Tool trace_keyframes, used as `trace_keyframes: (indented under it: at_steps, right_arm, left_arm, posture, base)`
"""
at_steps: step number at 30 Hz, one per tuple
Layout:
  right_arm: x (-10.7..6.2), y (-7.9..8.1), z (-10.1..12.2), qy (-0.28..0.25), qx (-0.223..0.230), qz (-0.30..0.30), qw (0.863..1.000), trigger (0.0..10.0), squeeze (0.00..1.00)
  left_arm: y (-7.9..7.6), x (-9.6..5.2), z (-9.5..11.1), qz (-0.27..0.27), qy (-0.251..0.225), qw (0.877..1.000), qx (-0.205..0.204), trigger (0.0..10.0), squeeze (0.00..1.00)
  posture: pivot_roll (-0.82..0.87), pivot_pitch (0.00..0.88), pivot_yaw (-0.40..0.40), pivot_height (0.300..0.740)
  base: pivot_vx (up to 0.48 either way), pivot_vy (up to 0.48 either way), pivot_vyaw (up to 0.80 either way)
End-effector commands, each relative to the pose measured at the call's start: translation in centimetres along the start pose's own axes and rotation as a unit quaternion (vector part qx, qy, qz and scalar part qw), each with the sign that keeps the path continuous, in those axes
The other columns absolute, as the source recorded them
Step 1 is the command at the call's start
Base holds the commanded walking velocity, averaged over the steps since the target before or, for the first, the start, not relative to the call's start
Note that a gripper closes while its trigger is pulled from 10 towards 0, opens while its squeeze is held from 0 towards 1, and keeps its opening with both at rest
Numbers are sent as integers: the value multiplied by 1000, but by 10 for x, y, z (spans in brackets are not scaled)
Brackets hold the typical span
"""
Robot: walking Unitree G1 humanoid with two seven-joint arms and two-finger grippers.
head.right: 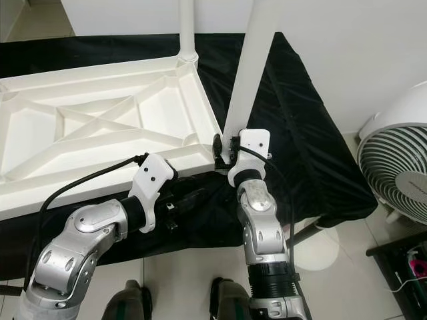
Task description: Building children table
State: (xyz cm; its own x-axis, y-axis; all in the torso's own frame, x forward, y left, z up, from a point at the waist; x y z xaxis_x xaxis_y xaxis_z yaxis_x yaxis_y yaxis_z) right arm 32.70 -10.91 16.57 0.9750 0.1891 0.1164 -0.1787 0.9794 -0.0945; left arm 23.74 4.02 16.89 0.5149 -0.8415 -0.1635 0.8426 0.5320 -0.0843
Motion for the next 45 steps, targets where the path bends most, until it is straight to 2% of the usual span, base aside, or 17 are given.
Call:
trace_keyframes:
  at_steps: [1, 3, 4, 5, 13, 15, 19, 23, 24, 25, 26, 33, 38, 39, 40, 44, 45]
  right_arm:
    - [0, 3, 6, -12, 2, 23, 1000, 10000, 941]
    - [1, 4, 9, -18, 0, 37, 999, 10000, 941]
    - [4, 3, 15, -32, -12, 86, 996, 10000, 0]
    - [4, 3, 15, -32, -12, 86, 996, 10000, 0]
    - [6, -11, 13, -33, -51, 207, 976, 10000, 0]
    - [6, -11, 13, -33, -51, 207, 976, 10000, 0]
    - [8, -14, 1, -12, -71, 284, 956, 10000, 0]
    - [9, -16, -2, -7, -74, 305, 950, 10000, 0]
    - [10, -17, -4, -2, -77, 317, 945, 4824, 0]
    - [10, -17, -4, -2, -77, 317, 945, 4824, 0]
    - [11, -17, -6, 0, -79, 324, 943, 0, 0]
    - [12, -14, -9, -4, -89, 370, 925, 0, 0]
    - [13, -14, -10, -8, -95, 367, 925, 0, 0]
    - [13, -14, -11, -7, -97, 364, 926, 3216, 0]
    - [14, -15, -11, -8, -97, 349, 932, 10000, 0]
    - [14, -16, -11, -6, -96, 325, 941, 10000, 0]
    - [17, -20, -13, 3, -98, 291, 952, 10000, 0]
  left_arm:
    - [5, -1, 1, 45, -5, 999, -3, 10000, 0]
    - [5, -1, 1, 46, -6, 999, -3, 10000, 0]
    - [6, -1, 2, 47, -7, 999, -2, 10000, 0]
    - [6, -1, 2, 47, -7, 999, -2, 10000, 0]
    - [10, -2, 5, 53, -9, 999, 1, 10000, 0]
    - [10, -2, 5, 53, -9, 999, 1, 10000, 0]
    - [10, -3, 6, 54, -8, 999, 3, 10000, 0]
    - [10, -4, 6, 54, -8, 999, 4, 10000, 0]
    - [10, -4, 6, 54, -8, 999, 4, 10000, 0]
    - [10, -4, 6, 54, -8, 999, 4, 10000, 0]
    - [10, -4, 6, 54, -7, 999, 4, 10000, 0]
    - [10, -5, 5, 57, -6, 998, 3, 10000, 0]
    - [9, -6, 5, 58, -5, 998, 2, 10000, 0]
    - [9, -6, 4, 58, -5, 998, 2, 10000, 0]
    - [9, -6, 4, 58, -5, 998, 2, 10000, 0]
    - [8, -6, 4, 57, -4, 998, 1, 10000, 0]
    - [7, -6, 3, 56, -4, 998, 1, 10000, 0]
  posture:
    - [-60, 123, -20, 740]
    - [-60, 123, -20, 740]
    - [-60, 127, -13, 740]
    - [-60, 127, -13, 740]
    - [-50, 126, -7, 740]
    - [-50, 126, -7, 740]
    - [-39, 127, -1, 740]
    - [-39, 127, -1, 740]
    - [-30, 126, -2, 740]
    - [-30, 126, -2, 740]
    - [-29, 125, -3, 740]
    - [-18, 116, -10, 740]
    - [-17, 115, -11, 740]
    - [-17, 112, -14, 740]
    - [-19, 112, -15, 740]
    - [-22, 113, -15, 740]
    - [-28, 115, -16, 740]
  base:
    - [0, 0, 0]
    - [0, 0, 0]
    - [0, 0, 0]
    - [0, 0, 0]
    - [0, 0, 0]
    - [0, 0, 0]
    - [0, 0, 0]
    - [0, 0, 0]
    - [0, 0, 0]
    - [0, 0, 0]
    - [0, 0, 0]
    - [0, 0, 0]
    - [0, 0, 0]
    - [0, 0, 0]
    - [0, 0, 0]
    - [0, 0, 0]
    - [0, 0, 0]
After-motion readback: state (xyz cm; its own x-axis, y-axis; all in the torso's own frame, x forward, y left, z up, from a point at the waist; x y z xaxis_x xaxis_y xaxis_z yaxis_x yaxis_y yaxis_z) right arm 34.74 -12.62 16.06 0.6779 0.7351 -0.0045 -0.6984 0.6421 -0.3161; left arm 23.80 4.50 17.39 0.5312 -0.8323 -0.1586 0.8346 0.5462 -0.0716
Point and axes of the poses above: a point about 5 cm out from each wrist's last joint towards the gripper, its own x axis pointing out of the wrist towards the gripper, its own z axis along the axis of the wrist's last joint, y = z × x, the point moved 3 cm from there along x, pointing out of the wrist towards the gripper, and after that the axes turned 6 degrees about -x, right-handed, at the moved point
